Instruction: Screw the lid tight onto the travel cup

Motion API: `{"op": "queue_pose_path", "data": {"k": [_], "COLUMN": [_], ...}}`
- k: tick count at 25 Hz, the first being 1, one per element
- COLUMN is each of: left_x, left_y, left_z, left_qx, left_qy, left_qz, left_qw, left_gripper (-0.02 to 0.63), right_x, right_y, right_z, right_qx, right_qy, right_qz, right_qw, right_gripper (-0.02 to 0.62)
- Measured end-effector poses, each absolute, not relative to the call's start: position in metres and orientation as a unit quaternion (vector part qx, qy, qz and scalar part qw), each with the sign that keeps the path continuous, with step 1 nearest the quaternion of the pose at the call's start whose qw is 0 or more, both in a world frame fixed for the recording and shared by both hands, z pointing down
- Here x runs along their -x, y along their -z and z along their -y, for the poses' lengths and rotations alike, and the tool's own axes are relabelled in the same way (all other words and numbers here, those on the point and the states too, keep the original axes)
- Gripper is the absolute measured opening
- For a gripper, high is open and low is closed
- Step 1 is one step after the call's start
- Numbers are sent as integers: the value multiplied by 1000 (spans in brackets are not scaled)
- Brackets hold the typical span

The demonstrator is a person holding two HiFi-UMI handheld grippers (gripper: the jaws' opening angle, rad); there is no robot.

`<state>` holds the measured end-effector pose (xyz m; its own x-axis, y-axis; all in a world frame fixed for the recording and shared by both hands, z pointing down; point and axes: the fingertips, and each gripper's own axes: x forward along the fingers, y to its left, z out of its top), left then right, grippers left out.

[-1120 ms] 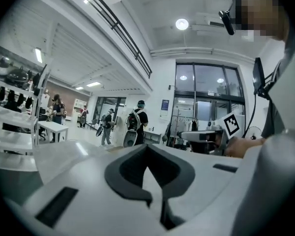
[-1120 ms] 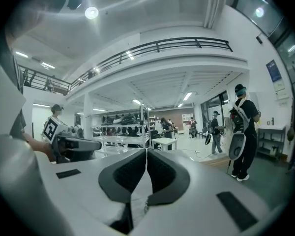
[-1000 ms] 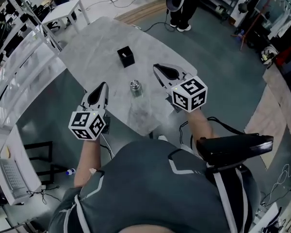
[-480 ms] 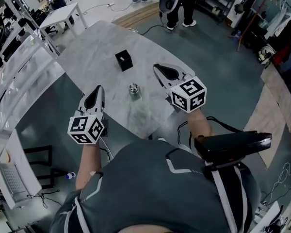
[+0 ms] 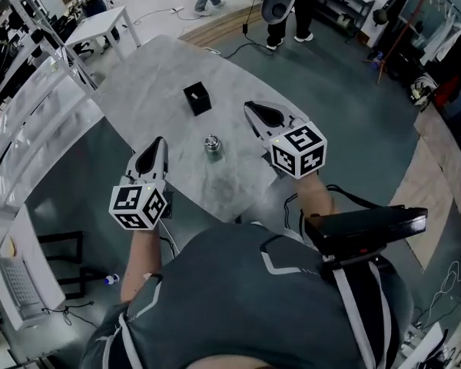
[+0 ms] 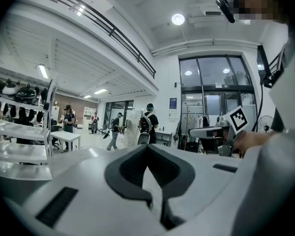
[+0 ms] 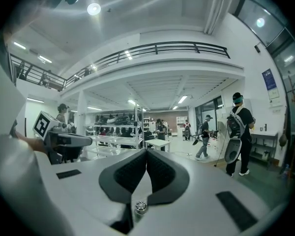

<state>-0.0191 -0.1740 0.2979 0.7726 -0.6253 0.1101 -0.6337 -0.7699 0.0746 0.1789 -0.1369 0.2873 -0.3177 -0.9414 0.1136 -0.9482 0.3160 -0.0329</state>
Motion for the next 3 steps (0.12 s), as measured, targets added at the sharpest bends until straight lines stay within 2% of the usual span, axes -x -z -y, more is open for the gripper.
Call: {"op": "queue_pose_path", "data": {"k": [3], "left_x": [22], "left_y": [-299], "left_z": [177], "left_qx": [-939], "left_qy": [-41], "left_qz": [336], "left_qw": [53], "left_gripper": [8], "right_x": [-180], "right_y": [-288], "right_z": [141], "right_qx": [-588], "right_qy": [-50], "right_qz": [806], "right_qw": [38], "right_gripper": [28]}}
